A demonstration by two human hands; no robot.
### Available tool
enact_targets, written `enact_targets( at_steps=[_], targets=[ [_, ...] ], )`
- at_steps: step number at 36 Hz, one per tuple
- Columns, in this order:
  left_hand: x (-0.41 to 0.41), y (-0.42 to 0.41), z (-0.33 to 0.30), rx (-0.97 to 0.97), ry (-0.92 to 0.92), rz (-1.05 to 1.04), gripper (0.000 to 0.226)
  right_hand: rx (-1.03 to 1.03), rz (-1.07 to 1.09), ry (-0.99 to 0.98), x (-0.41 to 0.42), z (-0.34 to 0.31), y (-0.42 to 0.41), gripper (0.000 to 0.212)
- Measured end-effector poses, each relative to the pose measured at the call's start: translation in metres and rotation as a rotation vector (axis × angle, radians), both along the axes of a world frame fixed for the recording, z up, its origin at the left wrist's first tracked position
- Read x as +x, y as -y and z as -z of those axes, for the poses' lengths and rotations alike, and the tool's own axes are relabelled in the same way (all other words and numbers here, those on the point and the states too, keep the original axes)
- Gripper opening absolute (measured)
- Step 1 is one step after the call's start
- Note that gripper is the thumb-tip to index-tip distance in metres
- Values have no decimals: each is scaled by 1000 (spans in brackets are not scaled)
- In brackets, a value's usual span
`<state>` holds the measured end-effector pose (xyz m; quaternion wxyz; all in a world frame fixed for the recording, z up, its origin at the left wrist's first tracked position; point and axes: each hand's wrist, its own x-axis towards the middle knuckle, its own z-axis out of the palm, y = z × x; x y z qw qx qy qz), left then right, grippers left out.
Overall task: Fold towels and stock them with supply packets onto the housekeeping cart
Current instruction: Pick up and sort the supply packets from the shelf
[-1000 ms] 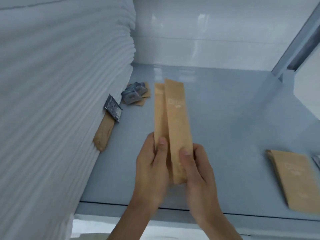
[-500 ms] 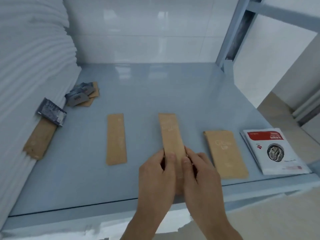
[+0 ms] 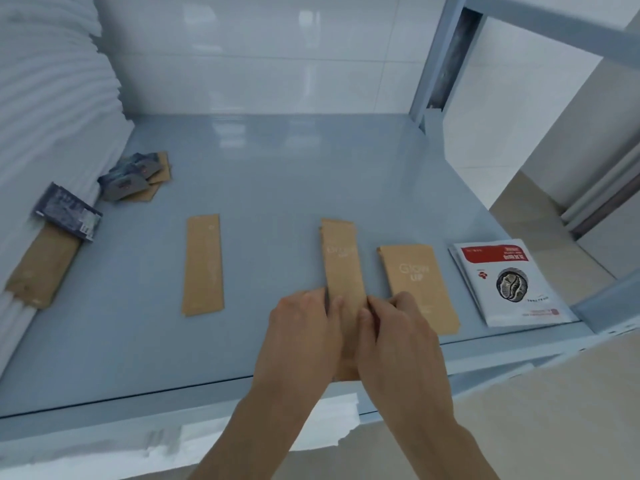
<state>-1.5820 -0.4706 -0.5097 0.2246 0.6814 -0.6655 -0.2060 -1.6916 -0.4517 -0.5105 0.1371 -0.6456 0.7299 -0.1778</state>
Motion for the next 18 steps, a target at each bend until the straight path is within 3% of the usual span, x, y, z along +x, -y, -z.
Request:
enact_targets(
  at_steps=[6,11,14,18],
  targets=[
    [19,-4,0,-99,-27,-83,35,-171,14,85,2,-2,9,26],
    [52,-6,5,-245,26,-209,16,-319,-142,122,30,-9,18,22],
    [82,-3,9,-330,108,-295,3,-292,-269,155,57,-6,24,26],
    [130,0,14,-398,245,-356,11,-251,-411,157,99,1,31,36]
  ],
)
